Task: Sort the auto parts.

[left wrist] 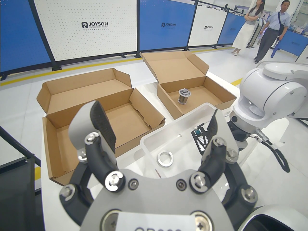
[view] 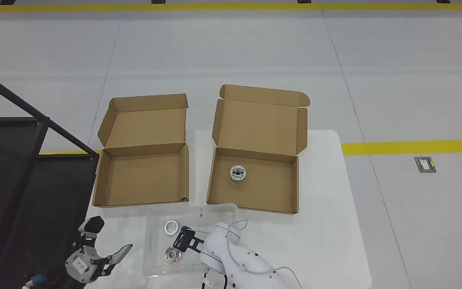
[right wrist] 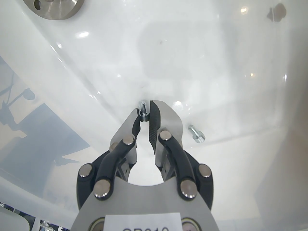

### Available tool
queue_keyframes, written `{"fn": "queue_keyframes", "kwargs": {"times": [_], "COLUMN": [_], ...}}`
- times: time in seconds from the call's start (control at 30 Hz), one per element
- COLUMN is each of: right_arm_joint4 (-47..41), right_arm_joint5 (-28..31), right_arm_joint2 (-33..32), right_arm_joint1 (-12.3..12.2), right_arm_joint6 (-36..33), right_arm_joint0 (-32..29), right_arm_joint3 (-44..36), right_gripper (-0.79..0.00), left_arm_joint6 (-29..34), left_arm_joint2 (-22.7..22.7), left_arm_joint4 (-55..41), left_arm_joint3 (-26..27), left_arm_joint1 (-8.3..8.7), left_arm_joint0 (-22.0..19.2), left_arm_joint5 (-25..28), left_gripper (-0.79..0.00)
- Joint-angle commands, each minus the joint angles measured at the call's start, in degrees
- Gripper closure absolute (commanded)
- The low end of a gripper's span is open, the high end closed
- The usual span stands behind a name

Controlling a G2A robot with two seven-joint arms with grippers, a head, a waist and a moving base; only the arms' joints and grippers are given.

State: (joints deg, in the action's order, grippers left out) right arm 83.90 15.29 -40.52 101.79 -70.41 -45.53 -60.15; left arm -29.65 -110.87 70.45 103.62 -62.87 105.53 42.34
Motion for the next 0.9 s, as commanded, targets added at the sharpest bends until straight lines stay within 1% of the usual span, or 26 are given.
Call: {"fn": "queue_keyframes", "kwargs": {"times": [0.0, 0.17, 0.27, 0.37, 0.43, 0.57, 0.63, 0.7, 0.77, 0.87], "right_arm_joint4": [0.0, 0.2, 1.9, 6.4, 10.1, 17.9, 22.2, 25.5, 28.2, 28.2], "right_arm_joint5": [0.1, 0.6, 1.1, 0.0, 1.1, 6.2, 8.4, 10.4, 11.0, 11.0], "right_arm_joint2": [-0.1, -0.3, -0.4, -1.6, -2.5, -5.1, -6.4, -7.3, -8.5, -8.5], "right_arm_joint1": [0.0, 0.0, -0.6, -1.9, -3.3, -6.3, -7.7, -8.9, -9.9, -9.9], "right_arm_joint6": [0.2, 0.4, 2.6, 4.7, 6.2, 10.9, 15.1, 20.1, 24.7, 24.7], "right_arm_joint0": [0.0, -0.1, -1.5, -5.5, -9.5, -19.3, -23.8, -27.8, -31.2, -31.2], "right_arm_joint3": [0.1, -0.4, -3.9, -12.1, -20.0, -36.7, -43.5, -48.3, -51.3, -51.3], "right_gripper": [0.000, 0.000, 0.000, 0.000, 0.000, 0.000, 0.000, 0.000, 0.000, 0.000], "left_arm_joint6": [0.0, 0.0, 0.0, 0.0, 0.0, 0.0, 0.0, 0.0, 0.0, 0.0], "left_arm_joint2": [0.0, 0.0, 0.0, 0.0, 0.0, 0.0, 0.0, 0.0, 0.0, 0.0], "left_arm_joint4": [0.0, 0.0, 0.0, 0.0, 0.0, 0.0, 0.0, 0.0, 0.0, 0.0], "left_arm_joint3": [0.0, 0.0, 0.0, 0.0, 0.0, 0.0, 0.0, 0.0, 0.0, 0.0], "left_arm_joint1": [0.00, 0.00, 0.00, 0.00, 0.00, 0.00, 0.00, 0.00, 0.00, 0.00], "left_arm_joint0": [0.0, 0.0, 0.0, 0.0, 0.0, 0.0, 0.0, 0.0, 0.0, 0.0], "left_arm_joint5": [0.0, 0.0, 0.0, 0.0, 0.0, 0.0, 0.0, 0.0, 0.0, 0.0], "left_gripper": [-0.785, -0.785, -0.785, -0.785, -0.785, -0.785, -0.785, -0.785, -0.785, -0.785]}}
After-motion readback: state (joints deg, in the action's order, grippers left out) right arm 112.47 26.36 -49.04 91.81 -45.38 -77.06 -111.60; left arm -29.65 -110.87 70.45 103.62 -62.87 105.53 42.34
